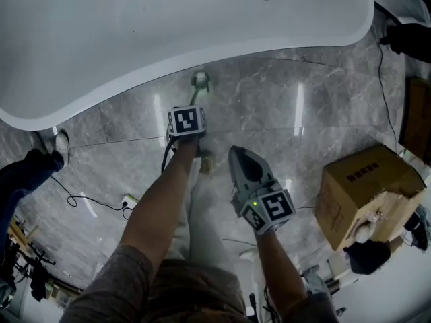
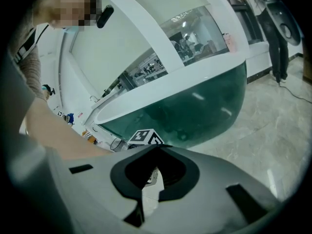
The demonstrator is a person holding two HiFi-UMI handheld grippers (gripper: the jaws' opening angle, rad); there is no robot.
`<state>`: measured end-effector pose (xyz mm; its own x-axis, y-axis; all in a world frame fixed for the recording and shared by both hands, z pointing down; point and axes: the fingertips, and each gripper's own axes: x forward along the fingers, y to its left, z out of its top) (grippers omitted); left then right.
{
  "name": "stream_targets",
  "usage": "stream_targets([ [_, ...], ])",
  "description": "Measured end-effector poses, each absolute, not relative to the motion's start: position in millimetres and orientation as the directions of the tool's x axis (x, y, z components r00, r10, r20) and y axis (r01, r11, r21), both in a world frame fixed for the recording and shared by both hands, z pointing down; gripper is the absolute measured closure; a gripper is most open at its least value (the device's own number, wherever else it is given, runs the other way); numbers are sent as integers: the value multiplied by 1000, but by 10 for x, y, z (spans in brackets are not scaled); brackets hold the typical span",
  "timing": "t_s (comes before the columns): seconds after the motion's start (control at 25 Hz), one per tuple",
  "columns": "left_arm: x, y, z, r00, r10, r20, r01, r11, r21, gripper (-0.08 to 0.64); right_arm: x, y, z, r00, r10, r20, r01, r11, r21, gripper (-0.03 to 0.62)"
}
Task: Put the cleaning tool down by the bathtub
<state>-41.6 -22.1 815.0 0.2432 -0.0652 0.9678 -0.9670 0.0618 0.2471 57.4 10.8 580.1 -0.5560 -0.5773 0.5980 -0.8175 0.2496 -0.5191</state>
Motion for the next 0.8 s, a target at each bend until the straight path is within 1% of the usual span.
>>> stream_targets([
  [0.16, -456, -213, 8189, 218, -56, 974, -973, 64, 222, 446, 587, 126, 5828, -551, -573, 606, -820, 239, -520, 594],
  [0.28, -429, -271, 8222, 225, -77, 971, -971, 63, 230, 446, 587, 131, 5844, -549, -574, 608, -820, 229, -525, 594],
  [0.48, -395, -277, 8259, 231, -59, 971, -971, 45, 234, 443, 534, 130, 5861, -554, -572, 604, -815, 224, -535, 594],
  [0.56, -363, -272, 8285, 238, -54, 970, -970, 30, 240, 420, 522, 124, 5856, -555, -574, 602, -812, 219, -541, 594],
  [0.68, -327, -260, 8284, 247, -58, 967, -969, 20, 248, 412, 528, 121, 5845, -554, -577, 600, -811, 212, -545, 594],
  [0.8, -336, -241, 8269, 244, -52, 968, -969, 10, 245, 380, 534, 123, 5850, -553, -577, 600, -812, 213, -544, 594],
])
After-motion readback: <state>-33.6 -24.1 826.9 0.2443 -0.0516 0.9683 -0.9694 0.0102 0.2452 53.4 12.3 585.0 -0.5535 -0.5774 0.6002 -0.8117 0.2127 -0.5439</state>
